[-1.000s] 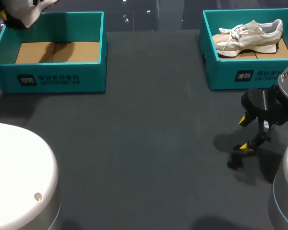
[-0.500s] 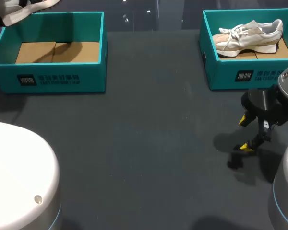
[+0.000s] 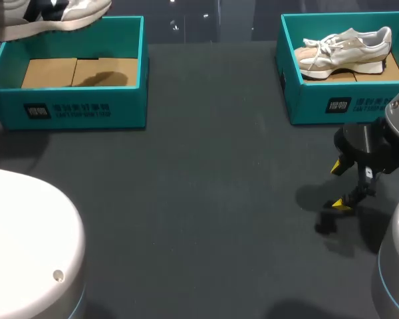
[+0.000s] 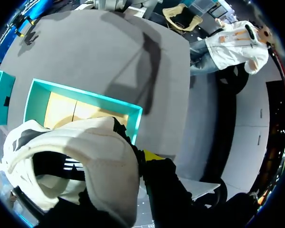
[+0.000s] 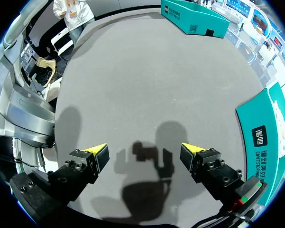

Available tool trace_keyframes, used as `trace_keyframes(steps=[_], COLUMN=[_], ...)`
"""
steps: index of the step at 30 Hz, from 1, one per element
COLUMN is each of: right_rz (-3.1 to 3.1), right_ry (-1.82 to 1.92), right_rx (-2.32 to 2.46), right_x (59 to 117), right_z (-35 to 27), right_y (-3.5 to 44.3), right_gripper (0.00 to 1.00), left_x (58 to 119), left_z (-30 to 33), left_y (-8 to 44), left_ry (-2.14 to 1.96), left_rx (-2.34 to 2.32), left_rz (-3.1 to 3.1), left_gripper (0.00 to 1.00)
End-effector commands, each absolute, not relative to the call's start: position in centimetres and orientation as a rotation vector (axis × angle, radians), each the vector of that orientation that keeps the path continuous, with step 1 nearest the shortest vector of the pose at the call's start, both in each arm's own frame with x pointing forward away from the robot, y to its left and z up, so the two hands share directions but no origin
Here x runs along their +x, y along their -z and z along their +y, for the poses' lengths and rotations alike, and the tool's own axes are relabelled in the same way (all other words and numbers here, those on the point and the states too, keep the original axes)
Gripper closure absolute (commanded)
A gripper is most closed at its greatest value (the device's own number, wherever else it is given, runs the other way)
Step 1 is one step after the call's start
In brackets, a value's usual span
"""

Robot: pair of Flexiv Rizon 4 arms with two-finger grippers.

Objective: Take the shoe out of the shoebox, open the shoe tongue, remove and reinsert the insole, then place the shoe into the shoebox

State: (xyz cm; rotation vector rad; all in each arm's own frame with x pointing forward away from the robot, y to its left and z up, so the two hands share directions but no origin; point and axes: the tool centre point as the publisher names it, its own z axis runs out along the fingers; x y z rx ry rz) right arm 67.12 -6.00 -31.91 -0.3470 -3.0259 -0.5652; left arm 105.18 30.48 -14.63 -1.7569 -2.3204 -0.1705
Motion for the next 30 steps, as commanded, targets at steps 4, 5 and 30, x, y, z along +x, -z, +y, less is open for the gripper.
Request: trace_keyframes(steps=[4,5,30], right_rz=[-3.028,-3.028,-3.028], right_ry=[0.564,0.564,0.564], right_rx=[-0.348,-0.348,-0.348], right_x=[67.0,67.0,67.0], right_z=[-6.0,-6.0,-6.0], right_y=[31.9,31.9,31.9], right_gripper=[0.0,0.0,0.0], left_x=[104.7,104.7,105.3], left_z=[29.7,29.6,30.8], left_y=[15.5,15.7,21.1], left_ry=[0.281,0.288,0.361], left_rx=[-2.045,-2.088,-2.224], left_rz=[-2.177,-2.137,-2.037], left_gripper=[1.0,1.0,1.0])
